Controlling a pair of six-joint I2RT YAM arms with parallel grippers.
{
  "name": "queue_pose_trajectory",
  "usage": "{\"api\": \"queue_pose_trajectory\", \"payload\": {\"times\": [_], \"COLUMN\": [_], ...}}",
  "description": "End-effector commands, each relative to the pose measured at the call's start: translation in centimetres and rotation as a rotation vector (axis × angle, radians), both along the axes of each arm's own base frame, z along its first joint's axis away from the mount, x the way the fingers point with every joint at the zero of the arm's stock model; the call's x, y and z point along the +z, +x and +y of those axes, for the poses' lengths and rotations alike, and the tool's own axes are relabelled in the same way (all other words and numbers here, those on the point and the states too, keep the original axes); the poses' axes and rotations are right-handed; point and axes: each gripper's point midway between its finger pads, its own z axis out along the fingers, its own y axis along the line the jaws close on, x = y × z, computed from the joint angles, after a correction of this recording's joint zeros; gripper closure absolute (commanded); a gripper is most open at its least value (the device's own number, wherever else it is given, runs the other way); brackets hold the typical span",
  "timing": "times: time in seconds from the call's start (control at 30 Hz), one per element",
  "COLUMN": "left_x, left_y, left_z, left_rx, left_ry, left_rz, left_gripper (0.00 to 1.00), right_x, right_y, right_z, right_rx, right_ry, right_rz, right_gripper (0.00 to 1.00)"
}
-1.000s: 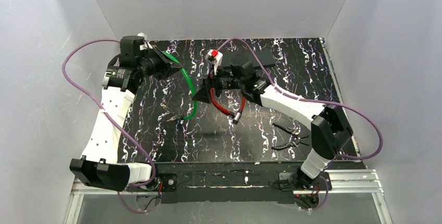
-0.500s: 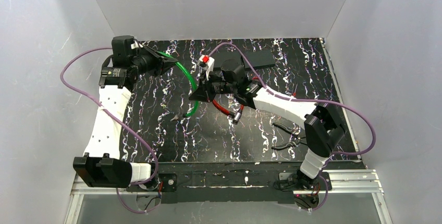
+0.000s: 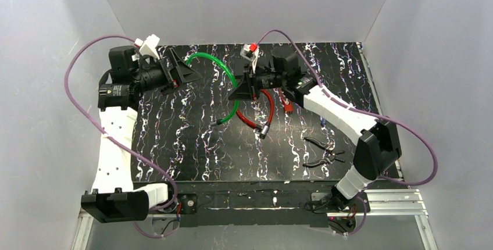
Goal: Lock with the key
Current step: Pick up the lock from the center of the board.
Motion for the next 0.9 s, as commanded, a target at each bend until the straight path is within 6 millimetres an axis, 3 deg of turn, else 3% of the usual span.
{"api": "queue_pose_trajectory", "payload": {"times": [0.0, 0.13, 0.4, 0.6, 0.87], "left_x": [3.3, 3.9, 4.6, 2.4, -1.3], "left_y": [-4.6, -6.2, -8.8, -8.6, -9.6], "left_z": [-0.1, 0.8, 1.4, 0.5, -2.4], "left_rx": [-0.296, -0.416, -0.587, -0.683, -0.849], "left_ry": [0.24, 0.448, 0.671, 0.59, 0.548], "left_rz": [-0.342, -0.53, -0.766, -0.694, -0.568], "left_gripper": [0.02, 0.02, 0.02, 0.02, 0.06], "right_x": [7.7, 8.6, 7.3, 5.6, 3.8], "right_y": [-4.4, -5.8, -6.8, -8.2, -9.6], "right_z": [-1.4, -2.2, -3.3, -3.0, -2.8], "right_rx": [0.202, 0.265, 0.295, 0.349, 0.405], "right_ry": [0.16, 0.158, 0.096, 0.062, -0.015], "right_rz": [-0.154, -0.174, -0.195, -0.187, -0.221], "right_gripper": [0.99, 0.99, 0.99, 0.99, 0.99]}}
